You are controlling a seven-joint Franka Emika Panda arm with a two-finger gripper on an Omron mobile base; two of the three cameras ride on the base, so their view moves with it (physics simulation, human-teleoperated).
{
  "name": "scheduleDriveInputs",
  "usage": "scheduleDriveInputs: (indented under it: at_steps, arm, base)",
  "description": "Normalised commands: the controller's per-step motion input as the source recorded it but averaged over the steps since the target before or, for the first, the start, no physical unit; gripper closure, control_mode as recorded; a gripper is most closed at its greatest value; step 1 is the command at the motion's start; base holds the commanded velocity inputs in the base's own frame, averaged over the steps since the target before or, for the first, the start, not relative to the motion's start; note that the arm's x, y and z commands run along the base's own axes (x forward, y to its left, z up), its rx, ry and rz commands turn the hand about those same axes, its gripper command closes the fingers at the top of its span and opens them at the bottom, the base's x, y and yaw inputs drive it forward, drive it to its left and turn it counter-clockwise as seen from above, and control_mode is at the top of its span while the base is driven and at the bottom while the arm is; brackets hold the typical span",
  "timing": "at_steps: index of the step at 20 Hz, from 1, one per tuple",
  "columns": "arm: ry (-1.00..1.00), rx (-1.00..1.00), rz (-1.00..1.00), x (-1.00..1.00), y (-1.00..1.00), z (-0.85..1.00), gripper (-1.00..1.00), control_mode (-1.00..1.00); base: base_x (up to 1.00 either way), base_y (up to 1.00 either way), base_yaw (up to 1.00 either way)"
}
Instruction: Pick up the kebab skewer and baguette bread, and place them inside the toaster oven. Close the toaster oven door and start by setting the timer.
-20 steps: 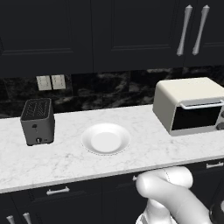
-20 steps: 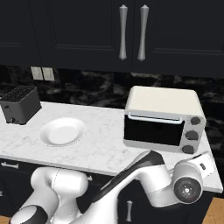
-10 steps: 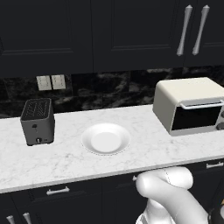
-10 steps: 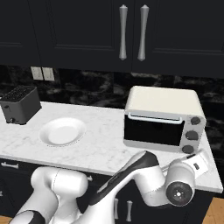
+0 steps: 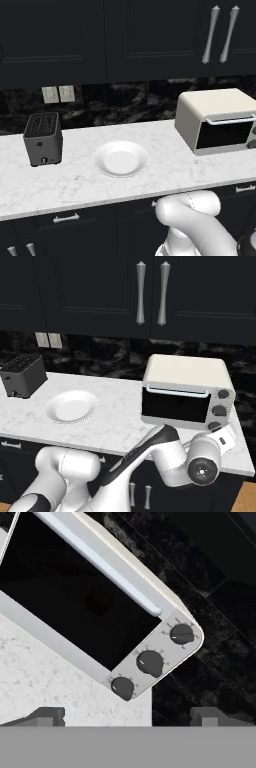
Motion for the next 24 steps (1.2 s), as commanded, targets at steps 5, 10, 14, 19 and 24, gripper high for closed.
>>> scheduleDriveInputs:
  at_steps: [5, 10, 14, 19, 24]
  arm:
    - [0.00, 0.00, 0.00, 0.02, 0.04, -0.03, -1.00, -1.00]
    - [-0.01, 0.00, 0.01, 0.01, 0.00, -0.01, -1.00, -1.00]
    - [-0.01, 0.00, 0.00, 0.02, 0.01, -0.13, -1.00, -1.00]
    - [-0.03, 0.00, 0.01, 0.14, 0.01, -0.13, -1.00, -1.00]
    - [-0.11, 0.00, 0.04, 0.02, 0.00, -0.06, -1.00, -1.00]
  base:
    - [0.00, 0.00, 0.00]
    - [0.00, 0.00, 0.00]
    - [0.00, 0.00, 0.00]
    - [0.00, 0.00, 0.00]
    - [0.00, 0.00, 0.00]
